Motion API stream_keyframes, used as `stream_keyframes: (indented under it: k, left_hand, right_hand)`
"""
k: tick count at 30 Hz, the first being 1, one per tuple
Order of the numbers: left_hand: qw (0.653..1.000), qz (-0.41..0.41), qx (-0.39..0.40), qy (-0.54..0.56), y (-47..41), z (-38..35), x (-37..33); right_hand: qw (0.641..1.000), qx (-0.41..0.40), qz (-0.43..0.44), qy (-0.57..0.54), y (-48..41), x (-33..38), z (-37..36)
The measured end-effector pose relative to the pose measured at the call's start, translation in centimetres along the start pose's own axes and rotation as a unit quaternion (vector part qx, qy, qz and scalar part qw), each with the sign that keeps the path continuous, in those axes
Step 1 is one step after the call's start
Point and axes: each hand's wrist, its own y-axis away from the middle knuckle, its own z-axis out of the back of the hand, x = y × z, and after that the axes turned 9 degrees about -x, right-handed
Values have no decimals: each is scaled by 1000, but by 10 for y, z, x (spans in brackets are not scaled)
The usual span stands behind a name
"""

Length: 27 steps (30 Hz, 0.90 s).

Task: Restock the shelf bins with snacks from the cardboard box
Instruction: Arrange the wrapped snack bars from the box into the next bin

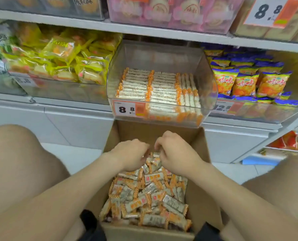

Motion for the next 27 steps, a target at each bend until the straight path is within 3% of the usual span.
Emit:
stream_keyframes:
  k: [2, 3, 7, 13, 20, 23, 27]
  left_hand:
    - [985, 8, 169, -28, 1, -41, 5]
    - [976, 21, 217, -28, 2, -61, 10]
    - [956, 96, 277, -15, 9, -126, 32]
    - [963, 151, 222, -25, 1, -165, 40]
    - [947, 187, 256, -40, -1, -193, 35]
    - [952, 170, 253, 3, -1, -192, 35]
    - [955, 184, 228, 50, 4, -193, 44]
  right_hand:
    - [988, 149, -15, 23, 6, -3, -34]
    - [978, 206, -17, 25, 8, -8, -50]
    - [935, 351, -55, 20, 22, -42, -111]
    - [903, 416, -102, 29, 49, -72, -172]
    - [893, 446, -51, 31, 62, -69, -220]
    - [880, 471, -41, 51, 62, -71, -223]
    - [888, 451, -65, 61, 61, -80, -220]
